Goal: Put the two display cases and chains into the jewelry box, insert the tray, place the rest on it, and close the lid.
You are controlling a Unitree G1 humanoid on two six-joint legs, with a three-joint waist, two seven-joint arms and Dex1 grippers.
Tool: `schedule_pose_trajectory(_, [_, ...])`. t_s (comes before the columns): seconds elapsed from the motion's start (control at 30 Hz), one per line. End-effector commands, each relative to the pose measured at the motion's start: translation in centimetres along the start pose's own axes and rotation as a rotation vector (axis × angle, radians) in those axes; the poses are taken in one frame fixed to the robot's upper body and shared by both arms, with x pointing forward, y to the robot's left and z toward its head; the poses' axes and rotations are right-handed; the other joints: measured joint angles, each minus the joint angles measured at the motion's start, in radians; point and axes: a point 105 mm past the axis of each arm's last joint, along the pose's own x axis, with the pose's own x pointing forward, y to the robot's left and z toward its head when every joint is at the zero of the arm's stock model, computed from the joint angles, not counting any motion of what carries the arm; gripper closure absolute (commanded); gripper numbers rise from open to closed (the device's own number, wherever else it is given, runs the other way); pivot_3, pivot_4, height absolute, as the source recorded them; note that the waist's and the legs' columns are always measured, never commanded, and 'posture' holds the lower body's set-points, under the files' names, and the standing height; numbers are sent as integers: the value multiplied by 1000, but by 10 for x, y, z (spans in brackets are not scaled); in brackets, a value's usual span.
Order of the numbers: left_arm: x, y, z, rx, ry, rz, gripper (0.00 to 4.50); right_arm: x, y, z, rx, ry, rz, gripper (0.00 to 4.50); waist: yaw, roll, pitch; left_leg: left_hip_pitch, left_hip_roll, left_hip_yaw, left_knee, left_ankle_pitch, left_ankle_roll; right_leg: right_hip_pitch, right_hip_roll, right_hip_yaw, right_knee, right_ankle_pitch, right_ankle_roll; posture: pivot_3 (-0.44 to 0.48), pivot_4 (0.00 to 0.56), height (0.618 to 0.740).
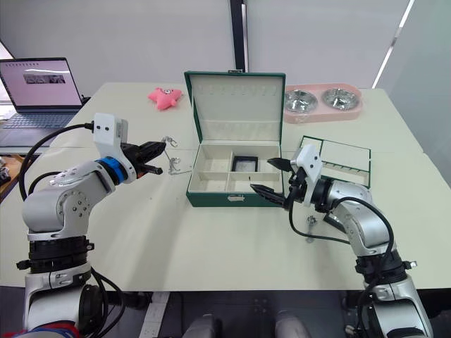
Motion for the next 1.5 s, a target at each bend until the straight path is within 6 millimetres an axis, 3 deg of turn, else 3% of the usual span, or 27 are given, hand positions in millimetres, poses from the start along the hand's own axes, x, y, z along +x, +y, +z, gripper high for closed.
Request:
schedule_pose_trajectory(0.03, [2, -27, 26, 14, -79, -72, 4471, -7, -3, 13, -44, -39, -24, 0, 1, 0, 0, 0, 0, 0, 0, 0, 0, 0, 0, 0, -1, 0, 0, 0, 150, 740])
schedule_pose_trajectory(0.23, [16, -67, 27, 9, -91, -178, 4471, -11, -6, 13, -39, -40, -57, 0, 2, 0, 0, 0, 0, 1, 0, 0, 0, 1, 0, 0, -3, 0, 0, 0, 150, 740])
schedule_pose_trajectory(0.57, [43, -92, 17, -11, -96, -163, 4471, -21, -13, 15, -43, -31, -105, 0, 5, 0, 0, 0, -1, 1, 0, 1, -1, 1, 0, 1, -4, 0, 0, 0, 150, 740])
schedule_pose_trajectory(0.93, [66, -83, -12, 15, -45, -43, 4471, -31, -21, 13, -51, -5, -155, 0, 6, 0, 0, 0, -1, 1, -1, 2, -3, 2, 0, 1, -5, 0, 0, 0, 150, 740])
schedule_pose_trajectory(1.5, [71, -73, -34, -13, -11, 7, 4471, -31, -22, 13, -44, 4, -152, 0, 8, 0, 0, -1, -1, 1, -1, 2, -4, 2, 0, 1, -7, 0, 0, 0, 150, 740])
